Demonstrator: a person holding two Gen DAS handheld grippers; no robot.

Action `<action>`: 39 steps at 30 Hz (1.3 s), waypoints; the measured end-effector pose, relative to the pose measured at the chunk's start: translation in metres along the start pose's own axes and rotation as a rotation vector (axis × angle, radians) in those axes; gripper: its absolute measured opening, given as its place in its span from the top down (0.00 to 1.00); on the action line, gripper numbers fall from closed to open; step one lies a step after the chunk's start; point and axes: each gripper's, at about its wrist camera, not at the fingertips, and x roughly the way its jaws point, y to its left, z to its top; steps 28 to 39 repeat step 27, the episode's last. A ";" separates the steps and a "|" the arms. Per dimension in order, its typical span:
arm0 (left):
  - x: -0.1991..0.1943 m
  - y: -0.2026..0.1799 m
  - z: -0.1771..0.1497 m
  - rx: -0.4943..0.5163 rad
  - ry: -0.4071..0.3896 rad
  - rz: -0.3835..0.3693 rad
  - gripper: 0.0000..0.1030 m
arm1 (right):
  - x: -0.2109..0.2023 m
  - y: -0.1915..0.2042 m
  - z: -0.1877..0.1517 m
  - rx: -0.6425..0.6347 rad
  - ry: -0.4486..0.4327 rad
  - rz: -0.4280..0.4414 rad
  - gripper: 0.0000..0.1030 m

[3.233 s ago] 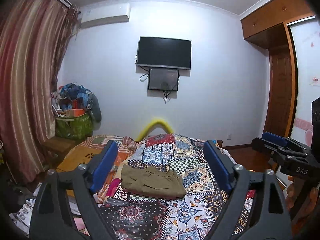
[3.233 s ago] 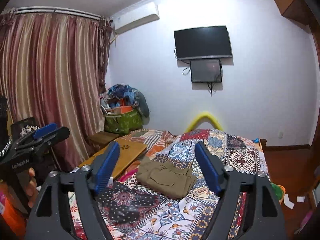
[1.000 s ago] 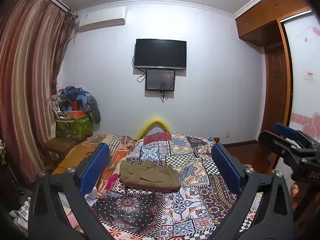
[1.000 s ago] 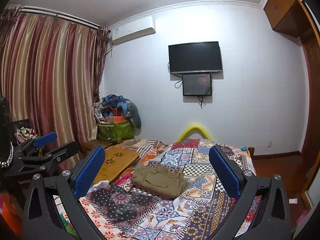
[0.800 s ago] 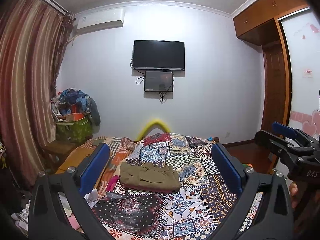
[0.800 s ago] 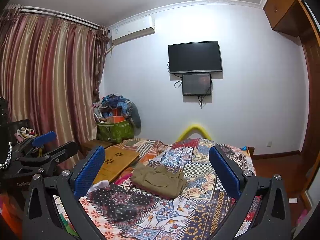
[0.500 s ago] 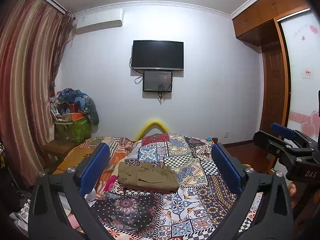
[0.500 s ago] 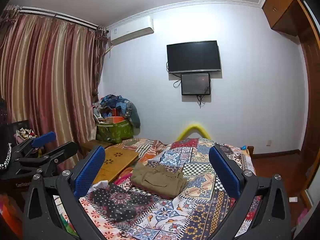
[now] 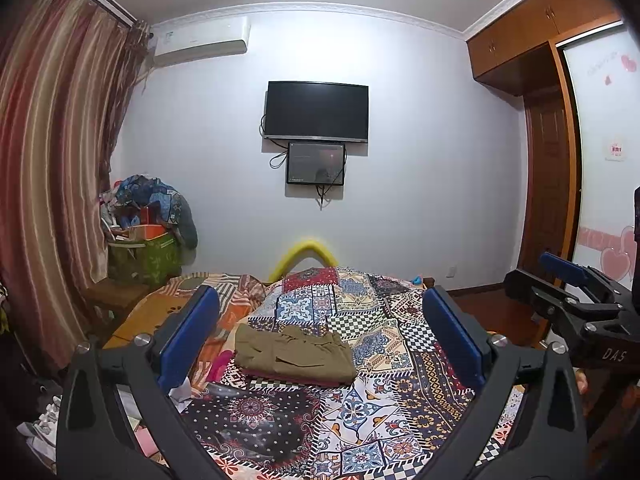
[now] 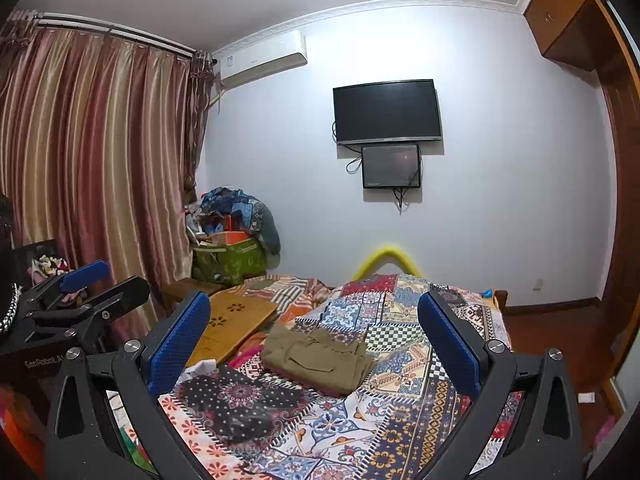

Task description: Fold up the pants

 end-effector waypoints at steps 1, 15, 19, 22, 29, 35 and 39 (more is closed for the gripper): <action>0.000 0.000 0.000 -0.001 0.000 0.001 0.00 | 0.000 0.000 0.000 0.000 -0.001 -0.001 0.00; 0.006 0.004 0.000 -0.051 0.022 0.004 0.00 | 0.002 0.000 -0.002 0.007 0.001 -0.006 0.00; 0.006 0.003 0.000 -0.050 0.020 0.007 0.00 | 0.002 0.000 -0.002 0.007 0.003 -0.006 0.00; 0.007 0.001 -0.001 -0.045 0.021 0.004 0.00 | 0.003 0.000 -0.002 0.005 0.007 -0.006 0.00; 0.007 0.001 -0.002 -0.044 0.021 0.007 0.00 | 0.003 0.001 -0.001 0.004 0.008 -0.007 0.00; 0.007 0.001 -0.002 -0.044 0.021 0.007 0.00 | 0.003 0.001 -0.001 0.004 0.008 -0.007 0.00; 0.007 0.001 -0.002 -0.044 0.021 0.007 0.00 | 0.003 0.001 -0.001 0.004 0.008 -0.007 0.00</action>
